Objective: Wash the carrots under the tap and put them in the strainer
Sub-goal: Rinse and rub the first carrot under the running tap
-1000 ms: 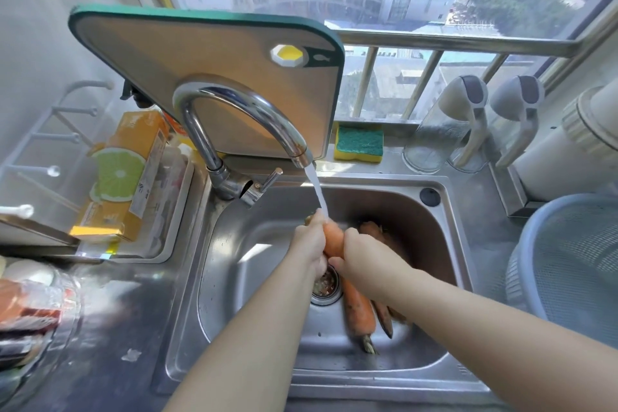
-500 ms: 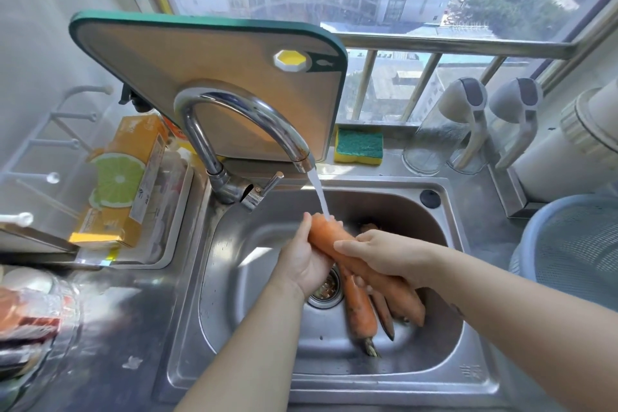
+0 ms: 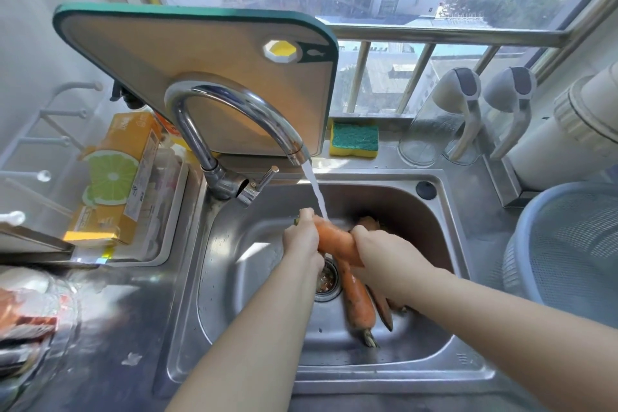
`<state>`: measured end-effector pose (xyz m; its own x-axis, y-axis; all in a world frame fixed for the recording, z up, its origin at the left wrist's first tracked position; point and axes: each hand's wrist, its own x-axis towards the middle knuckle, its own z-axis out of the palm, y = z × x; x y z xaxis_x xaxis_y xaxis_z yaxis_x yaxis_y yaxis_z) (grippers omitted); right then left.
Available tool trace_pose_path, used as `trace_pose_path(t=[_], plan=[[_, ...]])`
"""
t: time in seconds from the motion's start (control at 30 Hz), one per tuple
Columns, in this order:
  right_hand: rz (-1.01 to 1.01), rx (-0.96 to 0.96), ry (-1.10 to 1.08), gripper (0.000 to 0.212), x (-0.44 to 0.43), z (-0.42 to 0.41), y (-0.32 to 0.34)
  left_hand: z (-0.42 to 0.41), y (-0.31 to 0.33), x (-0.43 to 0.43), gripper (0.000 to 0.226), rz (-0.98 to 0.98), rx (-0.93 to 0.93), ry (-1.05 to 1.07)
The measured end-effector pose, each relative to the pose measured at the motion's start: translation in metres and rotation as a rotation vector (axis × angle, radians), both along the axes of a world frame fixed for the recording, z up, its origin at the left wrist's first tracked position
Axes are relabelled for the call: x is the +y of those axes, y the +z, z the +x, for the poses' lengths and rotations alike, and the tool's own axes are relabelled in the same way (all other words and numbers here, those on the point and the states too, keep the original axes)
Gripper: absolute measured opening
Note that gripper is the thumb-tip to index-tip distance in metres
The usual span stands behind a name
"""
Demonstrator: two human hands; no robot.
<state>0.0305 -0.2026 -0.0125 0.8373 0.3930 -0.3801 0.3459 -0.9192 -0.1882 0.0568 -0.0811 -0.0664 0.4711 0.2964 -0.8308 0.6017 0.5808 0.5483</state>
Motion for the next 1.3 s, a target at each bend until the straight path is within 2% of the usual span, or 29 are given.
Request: trace_pose_path(t=[0.1, 0.2, 0.3, 0.33, 0.37, 0.47, 0.57, 0.7, 0.77, 0.87, 1.0, 1.07, 1.17, 1.2, 1.23, 1.3], plan=[[0.217, 0.532, -0.255, 0.016, -0.012, 0.006, 0.015, 0.005, 0.001, 0.011, 0.02, -0.162, -0.054, 0.077], [0.345, 0.744, -0.394, 0.012, -0.021, 0.01, 0.016, 0.001, -0.001, 0.012, 0.02, -0.337, -0.145, 0.131], [0.485, 0.98, -0.504, 0.022, -0.028, 0.013, 0.01, -0.004, 0.004, 0.008, 0.032, -0.536, -0.251, 0.157], [0.509, 1.004, -0.522, 0.022, -0.027, 0.014, 0.01, -0.006, 0.006, 0.005, 0.032, -0.559, -0.269, 0.157], [0.496, 0.972, -0.526, 0.02, -0.025, 0.013, 0.011, -0.006, 0.007, 0.001, 0.029, -0.547, -0.271, 0.149], [0.286, 0.611, -0.418, 0.007, -0.015, 0.012, 0.013, -0.005, 0.01, -0.009, 0.021, -0.399, -0.2, 0.106], [0.128, 0.337, -0.288, 0.007, -0.007, 0.008, 0.009, 0.004, 0.009, -0.013, 0.014, -0.182, -0.098, 0.125], [-0.071, -0.029, -0.016, 0.014, 0.001, 0.001, 0.011, 0.008, 0.005, -0.011, 0.03, 0.166, 0.091, 0.134], [-0.117, -0.123, 0.092, 0.018, 0.005, -0.001, 0.01, 0.007, 0.003, -0.007, 0.03, 0.175, 0.167, 0.161], [-0.112, -0.072, 0.082, 0.018, 0.008, 0.004, 0.006, 0.009, 0.004, -0.002, 0.023, 0.024, 0.098, 0.291], [0.05, 0.154, -0.056, 0.018, 0.003, 0.021, 0.005, 0.009, 0.009, 0.005, 0.019, -0.297, -0.085, 0.383], [0.133, 0.357, -0.144, 0.016, 0.003, 0.028, 0.009, 0.001, 0.017, 0.006, 0.019, -0.417, -0.154, 0.376], [0.251, 0.759, -0.37, 0.014, -0.001, 0.038, 0.022, -0.006, 0.017, 0.003, 0.032, -0.595, -0.219, 0.336], [0.262, 0.83, -0.407, 0.013, -0.002, 0.04, 0.022, -0.007, 0.017, 0.001, 0.036, -0.623, -0.217, 0.328], [0.254, 0.841, -0.417, 0.012, -0.001, 0.042, 0.021, -0.006, 0.018, 0.001, 0.037, -0.616, -0.21, 0.309], [0.173, 0.668, -0.351, 0.011, 0.006, 0.04, 0.016, 0.0, 0.021, 0.0, 0.032, -0.483, -0.16, 0.241]])
